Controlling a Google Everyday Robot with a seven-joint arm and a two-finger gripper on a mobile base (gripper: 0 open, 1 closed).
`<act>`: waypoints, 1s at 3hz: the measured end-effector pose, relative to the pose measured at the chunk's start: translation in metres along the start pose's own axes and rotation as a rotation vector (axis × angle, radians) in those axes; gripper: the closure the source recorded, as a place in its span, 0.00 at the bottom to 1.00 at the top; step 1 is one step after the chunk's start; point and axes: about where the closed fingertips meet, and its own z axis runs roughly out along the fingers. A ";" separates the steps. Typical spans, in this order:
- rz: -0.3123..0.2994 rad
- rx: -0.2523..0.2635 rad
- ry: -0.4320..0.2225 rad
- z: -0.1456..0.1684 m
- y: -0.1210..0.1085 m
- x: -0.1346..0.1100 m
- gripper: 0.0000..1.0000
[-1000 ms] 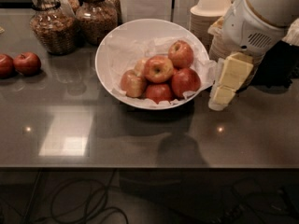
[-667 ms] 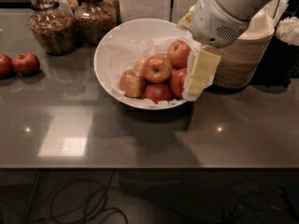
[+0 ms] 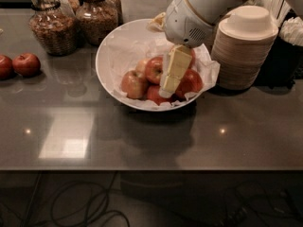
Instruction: Pick apple from white bowl
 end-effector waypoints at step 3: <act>-0.013 -0.021 -0.025 0.034 -0.024 0.024 0.00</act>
Offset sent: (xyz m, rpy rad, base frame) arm 0.0394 0.0025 -0.0369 0.0208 0.0076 0.0365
